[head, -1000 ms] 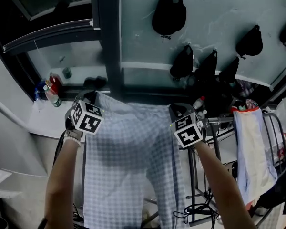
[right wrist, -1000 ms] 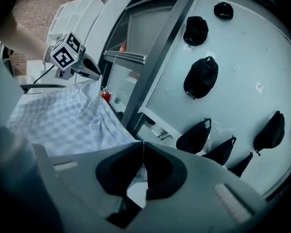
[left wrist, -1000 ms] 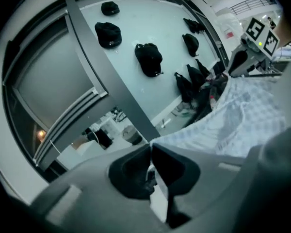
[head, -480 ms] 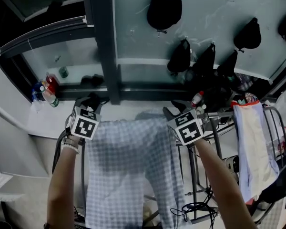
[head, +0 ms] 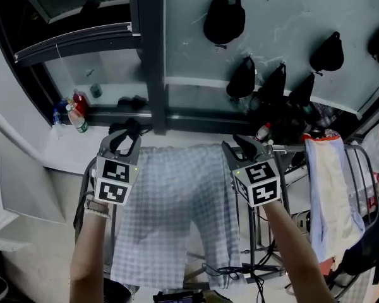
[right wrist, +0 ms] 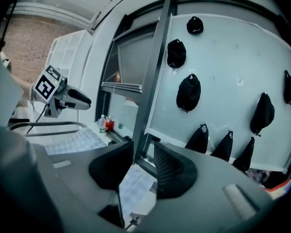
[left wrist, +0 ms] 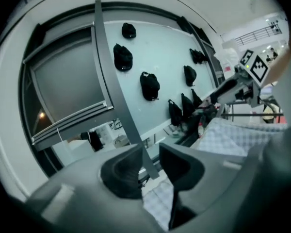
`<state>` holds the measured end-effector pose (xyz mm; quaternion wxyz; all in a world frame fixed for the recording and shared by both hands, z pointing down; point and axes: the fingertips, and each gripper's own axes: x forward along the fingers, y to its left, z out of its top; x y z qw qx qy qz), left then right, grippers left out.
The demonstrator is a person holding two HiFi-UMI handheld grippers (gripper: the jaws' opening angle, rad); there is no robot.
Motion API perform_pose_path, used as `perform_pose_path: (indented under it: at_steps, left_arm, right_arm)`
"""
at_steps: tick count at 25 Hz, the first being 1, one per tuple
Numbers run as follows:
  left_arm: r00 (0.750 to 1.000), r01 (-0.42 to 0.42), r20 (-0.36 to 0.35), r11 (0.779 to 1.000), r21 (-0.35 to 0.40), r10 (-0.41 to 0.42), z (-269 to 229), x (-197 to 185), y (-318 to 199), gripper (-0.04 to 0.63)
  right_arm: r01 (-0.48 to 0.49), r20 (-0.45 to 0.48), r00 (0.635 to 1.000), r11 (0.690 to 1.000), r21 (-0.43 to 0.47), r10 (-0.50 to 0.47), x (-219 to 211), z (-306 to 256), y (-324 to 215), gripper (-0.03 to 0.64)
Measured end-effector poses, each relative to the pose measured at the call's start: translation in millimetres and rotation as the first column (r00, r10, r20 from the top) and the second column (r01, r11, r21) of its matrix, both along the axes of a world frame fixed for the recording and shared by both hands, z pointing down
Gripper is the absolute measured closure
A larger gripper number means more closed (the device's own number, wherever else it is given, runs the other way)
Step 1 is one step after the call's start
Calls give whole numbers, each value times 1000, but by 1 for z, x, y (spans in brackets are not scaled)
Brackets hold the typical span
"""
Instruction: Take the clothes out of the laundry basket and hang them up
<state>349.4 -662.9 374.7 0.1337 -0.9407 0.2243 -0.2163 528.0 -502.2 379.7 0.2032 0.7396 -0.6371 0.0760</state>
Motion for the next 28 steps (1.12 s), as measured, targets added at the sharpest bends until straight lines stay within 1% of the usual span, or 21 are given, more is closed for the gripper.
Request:
perform_pose_path:
  at_steps: [2,7,9,11,14,20,23,28]
  left_arm:
    - [1000,11,-23,1000,17,-11,-13,-16,19,499]
    - [994,94,-53,993,67,-91,-44,-67,70,573]
    - [993,100,-74,992,73,-95,-56,-82,95,597]
    - [990,97,-106,993,64,-90,-67,-96,123,601]
    - [984,126,-135,991,48,-118,-73,-127,173,601]
    - [976,168,-150,984,65,-157,-83,-178,263,601]
    - [974,184,-149,978,95,-169,-88,-197,301,601]
    - [970,213,-145,968,132,-193,-95,-230,354,601]
  right_arm:
    - [19,8,1000,999,43,-20,-15,-14,10,491]
    - [92,33,995,986,136,-98,-62,-46,39,586]
    - [119,37,991,980,163,-126,-82,-56,56,601]
    - [149,33,987,971,189,-158,-103,-68,75,607]
    - [220,27,973,952,213,-230,-140,-78,108,607]
    - [315,-59,949,921,230,-310,-198,-93,182,607]
    - [346,-85,938,907,238,-336,-217,-98,214,607]
    - [412,-87,911,880,235,-403,-254,-95,255,607]
